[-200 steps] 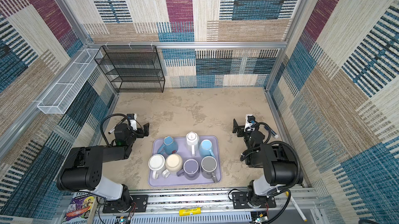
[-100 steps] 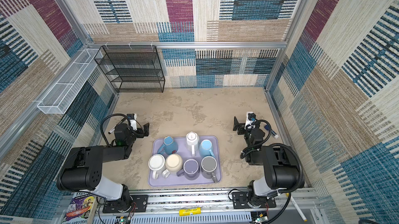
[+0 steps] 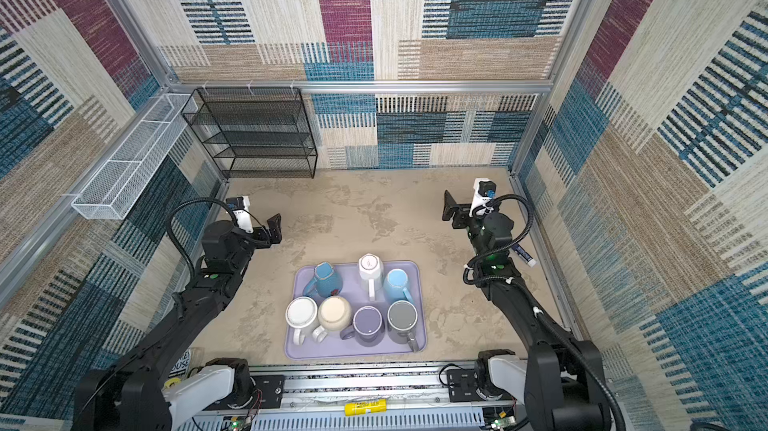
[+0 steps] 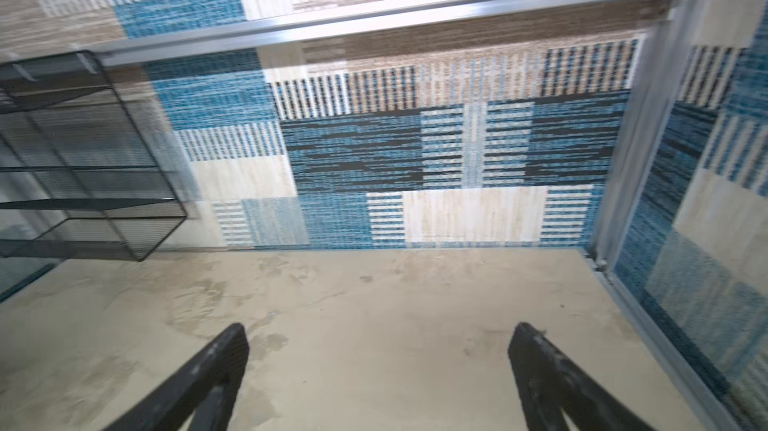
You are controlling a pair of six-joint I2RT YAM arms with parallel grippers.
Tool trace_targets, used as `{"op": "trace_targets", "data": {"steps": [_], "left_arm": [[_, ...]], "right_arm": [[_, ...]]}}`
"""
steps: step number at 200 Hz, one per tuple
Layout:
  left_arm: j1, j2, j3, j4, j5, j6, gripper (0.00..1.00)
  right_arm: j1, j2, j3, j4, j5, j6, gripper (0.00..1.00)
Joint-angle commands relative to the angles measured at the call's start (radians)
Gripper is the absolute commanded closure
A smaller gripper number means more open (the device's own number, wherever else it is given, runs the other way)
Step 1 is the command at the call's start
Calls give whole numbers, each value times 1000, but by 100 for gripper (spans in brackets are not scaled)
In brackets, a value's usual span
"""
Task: Turn the mug right side up
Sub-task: 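Move the left gripper over the upside-down blue flowered mug while the right arm rises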
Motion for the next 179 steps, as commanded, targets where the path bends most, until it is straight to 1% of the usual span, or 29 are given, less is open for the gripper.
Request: {"op": "trace_targets", "data": {"steps": [1,13,27,55,68,94,121,156,179], "left_arm": [[-39,-79,1,-264,22,-138,0],[-61,-121,-9,-331,52,-187,1],[-85,-160,-12,-393,98,-206,2],[-170,-173,34,-494,71,-225,2],[-196,-147,76,-554,71,-222,2],[-250,-60,184,-717,-1,-200,3],[-305,23,273,-854,-43,-154,3],[-373,104,361,-1012,-71,-64,3],[-418,142,386,-1064,-52,-12,3]], "right_arm": [[37,-48,-19,-206,-52,65,0],[39,-58,-27,-225,-82,69,0],[40,-47,-6,-266,-96,56,1],[44,-33,8,-258,-105,57,0],[44,-29,13,-252,-106,62,0],[44,-32,21,-260,-112,62,0],[43,-47,22,-281,-103,52,0],[43,-66,26,-301,-74,45,0],[43,-69,27,-298,-66,48,0]]}}
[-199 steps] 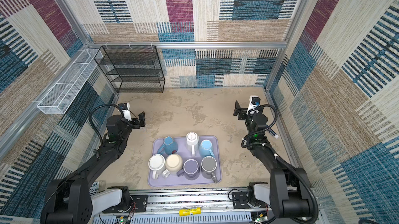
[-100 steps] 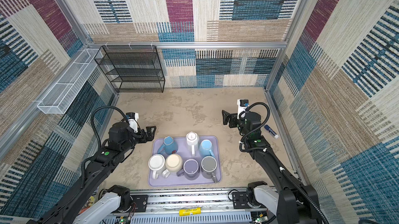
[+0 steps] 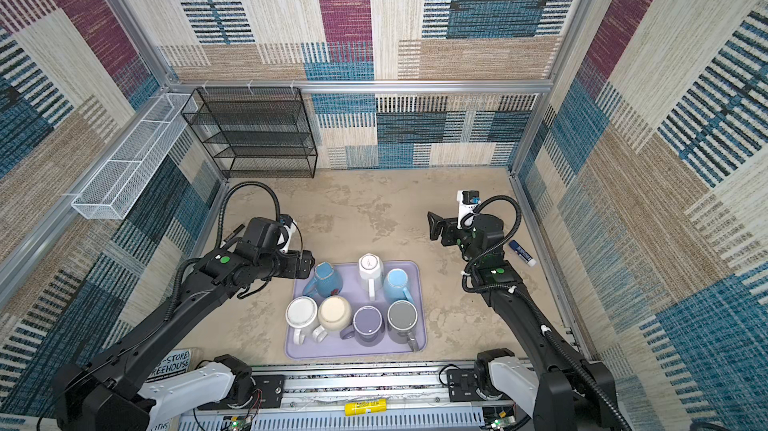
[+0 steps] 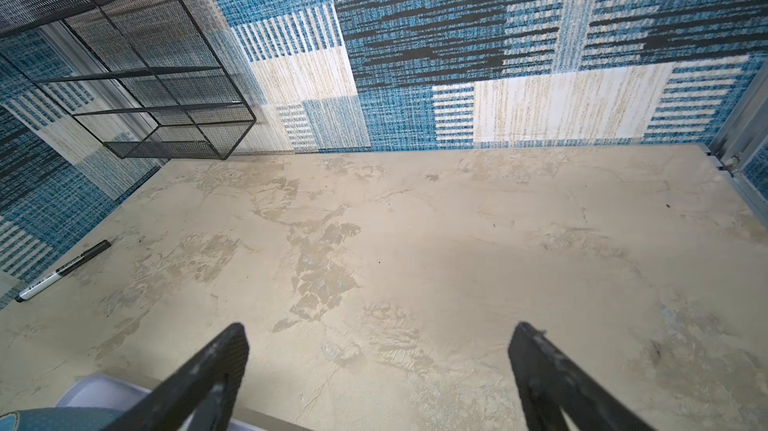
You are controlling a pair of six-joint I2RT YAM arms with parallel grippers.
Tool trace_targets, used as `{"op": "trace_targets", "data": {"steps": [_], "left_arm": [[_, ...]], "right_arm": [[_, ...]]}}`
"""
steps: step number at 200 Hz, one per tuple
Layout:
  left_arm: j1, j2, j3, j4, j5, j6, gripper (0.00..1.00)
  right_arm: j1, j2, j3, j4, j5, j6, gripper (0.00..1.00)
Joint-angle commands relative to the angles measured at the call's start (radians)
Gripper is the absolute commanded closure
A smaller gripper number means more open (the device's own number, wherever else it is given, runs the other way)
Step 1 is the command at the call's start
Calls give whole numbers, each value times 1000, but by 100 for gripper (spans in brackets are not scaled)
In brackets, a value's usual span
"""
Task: Turn the mug right side up
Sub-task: 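Move the left gripper over the upside-down blue flowered mug while the right arm rises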
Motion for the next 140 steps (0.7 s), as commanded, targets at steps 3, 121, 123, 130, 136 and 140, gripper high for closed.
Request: {"op": "trace_targets", "data": {"steps": [3,121,123,130,136,140], "left_arm": [[-37,33,28,-132,0,96,3],[-109,239,70,-143,-18,220,7],[-109,242,71,-142,-20,221,8],[-109,251,73,-140,-20,226,8],[-110,257,76,-135,-19,230,8],[-109,261,76,-134,-17,231,8]], "right_arm": [[0,-6,10,8,25,1,0],[1,-11,12,-3,43,-5,0],[0,-10,11,-2,44,-5,0],[0,-11,10,-2,44,-5,0],[1,-14,9,-2,45,-7,0],[0,-15,8,-2,45,-6,0]]}}
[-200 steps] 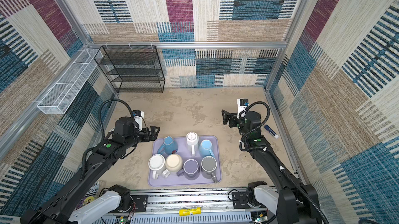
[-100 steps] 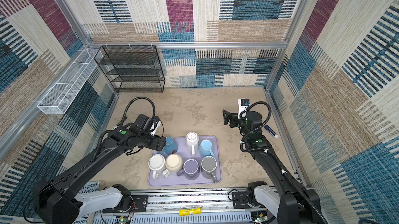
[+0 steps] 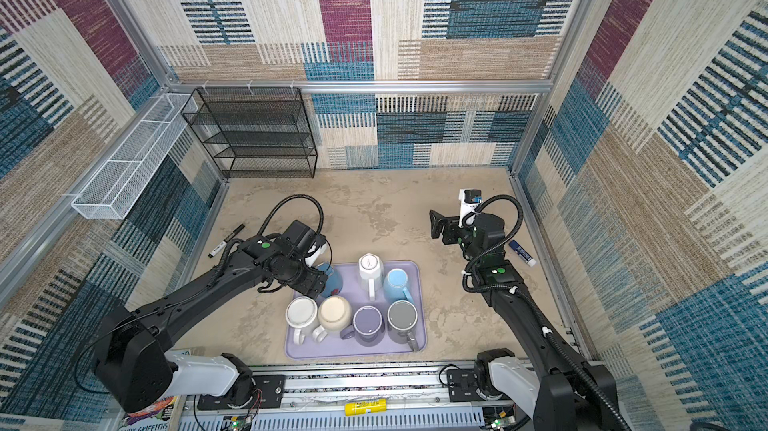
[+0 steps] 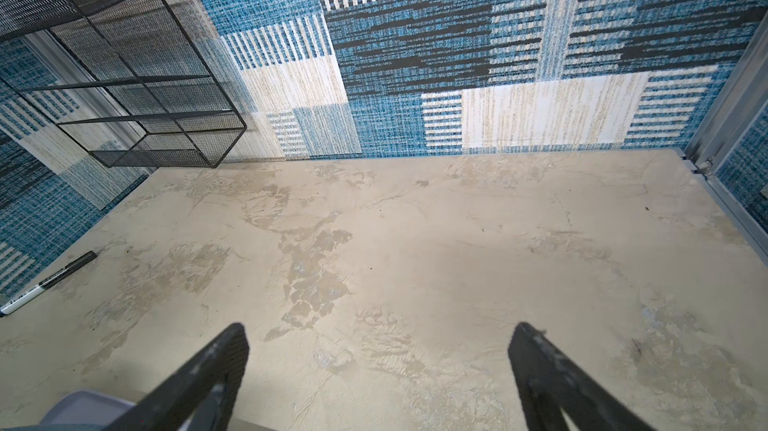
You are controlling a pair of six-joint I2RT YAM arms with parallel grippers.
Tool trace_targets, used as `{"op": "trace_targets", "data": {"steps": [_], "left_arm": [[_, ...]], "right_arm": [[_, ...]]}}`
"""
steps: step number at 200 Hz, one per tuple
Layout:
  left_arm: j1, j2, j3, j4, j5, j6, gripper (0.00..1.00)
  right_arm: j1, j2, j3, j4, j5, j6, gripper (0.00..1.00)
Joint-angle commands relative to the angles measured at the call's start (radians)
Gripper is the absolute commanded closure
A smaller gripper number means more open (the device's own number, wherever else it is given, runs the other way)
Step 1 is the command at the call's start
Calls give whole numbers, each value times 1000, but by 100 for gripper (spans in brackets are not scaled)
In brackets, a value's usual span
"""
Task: Turn the mug right side up
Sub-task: 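Move the left gripper over the upside-down blue flowered mug while the right arm rises, then lower the left gripper and close it on the blue flowered mug's base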
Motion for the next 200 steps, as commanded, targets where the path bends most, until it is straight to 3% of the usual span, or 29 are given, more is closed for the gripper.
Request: {"op": "trace_targets", "data": {"steps": [1,66,172,200], "left_arm": [[-1,21,13,2,-15,42,8],[0,54,11,59,22,53,18],[-10,98,21,86,114,42,51],[-24,108,25,86,120,37,56]], "right_arm": [[0,-9,-4,3,12,-3,0],[0,-19,-11,6,18,-6,0],[0,-36,-14,0,25,-3,0],[0,-37,-11,-5,24,-3,0]]}}
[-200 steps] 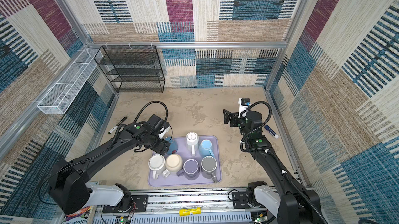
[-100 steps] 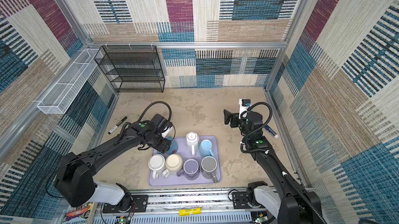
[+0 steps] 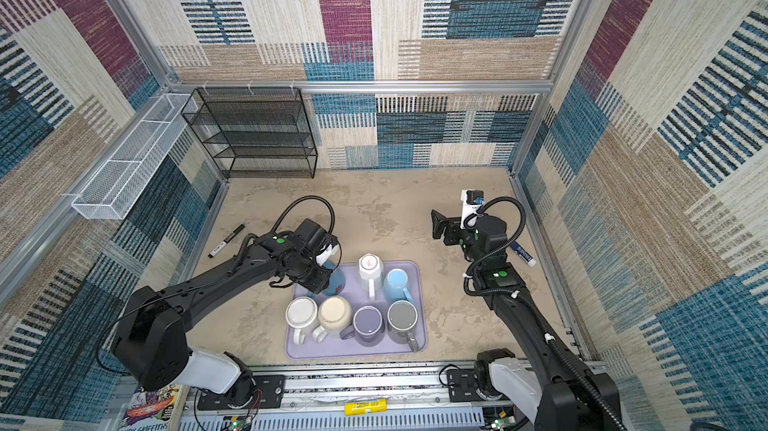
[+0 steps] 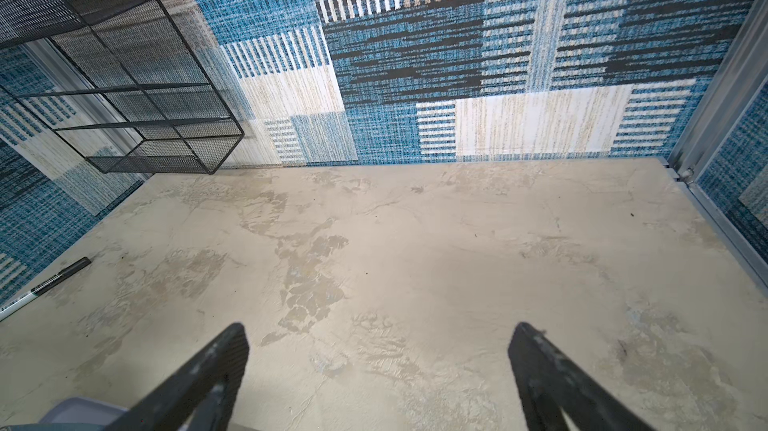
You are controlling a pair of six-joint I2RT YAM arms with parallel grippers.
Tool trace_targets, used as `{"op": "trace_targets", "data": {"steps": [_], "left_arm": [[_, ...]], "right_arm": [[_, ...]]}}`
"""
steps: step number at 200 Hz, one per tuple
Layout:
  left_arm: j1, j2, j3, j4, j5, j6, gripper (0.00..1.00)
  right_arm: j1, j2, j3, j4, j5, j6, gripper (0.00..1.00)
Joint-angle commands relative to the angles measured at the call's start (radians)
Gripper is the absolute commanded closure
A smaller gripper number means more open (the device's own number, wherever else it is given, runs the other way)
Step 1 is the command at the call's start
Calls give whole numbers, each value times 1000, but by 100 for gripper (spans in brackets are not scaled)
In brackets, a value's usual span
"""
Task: Turn the mug right side up
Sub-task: 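Lower the left gripper and close it on the blue flowered mug's base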
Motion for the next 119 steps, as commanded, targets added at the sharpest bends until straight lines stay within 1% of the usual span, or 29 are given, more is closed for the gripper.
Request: {"op": "trace_targets", "data": {"steps": [1,23,61,119], "left_arm": [[-10,7,8,10,17,6,56],[-16,12,10,10,8,1,57],[-16,13,7,10,-5,0,67],[-16,30,7,10,-18,-14,67]], "right_arm": [[1,-4,-1,-4,12,1,0],[0,-8,-1,-7,11,1,0],[0,-18,-2,-10,16,1,0],[1,-15,-4,-10,11,3,0]]}}
